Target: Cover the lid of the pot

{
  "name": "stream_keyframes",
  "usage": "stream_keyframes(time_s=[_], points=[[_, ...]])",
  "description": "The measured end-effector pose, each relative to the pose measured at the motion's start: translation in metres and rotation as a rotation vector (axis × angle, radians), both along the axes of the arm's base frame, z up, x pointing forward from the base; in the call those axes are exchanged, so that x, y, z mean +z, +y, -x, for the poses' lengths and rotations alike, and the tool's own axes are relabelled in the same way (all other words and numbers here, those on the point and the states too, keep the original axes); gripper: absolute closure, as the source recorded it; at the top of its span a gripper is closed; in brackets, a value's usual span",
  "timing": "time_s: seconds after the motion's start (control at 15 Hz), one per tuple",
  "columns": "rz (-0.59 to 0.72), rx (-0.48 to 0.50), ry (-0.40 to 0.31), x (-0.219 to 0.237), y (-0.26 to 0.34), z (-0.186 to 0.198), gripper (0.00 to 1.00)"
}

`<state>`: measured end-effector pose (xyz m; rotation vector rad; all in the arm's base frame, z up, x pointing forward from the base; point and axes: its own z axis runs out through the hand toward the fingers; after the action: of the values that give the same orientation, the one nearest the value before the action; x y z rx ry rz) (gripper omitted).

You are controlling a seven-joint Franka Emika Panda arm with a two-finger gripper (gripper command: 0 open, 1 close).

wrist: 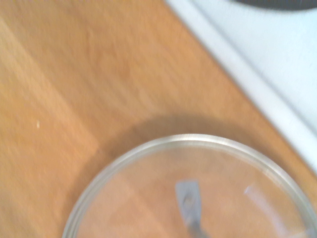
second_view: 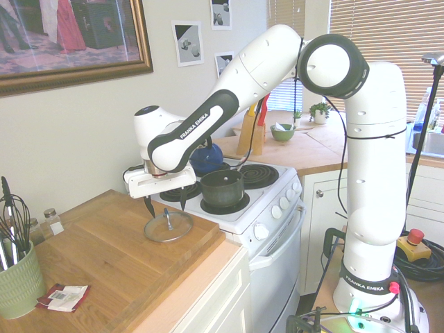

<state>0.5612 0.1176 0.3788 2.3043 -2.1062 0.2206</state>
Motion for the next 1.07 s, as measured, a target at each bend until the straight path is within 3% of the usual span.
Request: stream_keyframes(time_s=[1.07], points=[[-0.027,0.021,0.017,-0.0101,0.0056,-0.0012,1.0]])
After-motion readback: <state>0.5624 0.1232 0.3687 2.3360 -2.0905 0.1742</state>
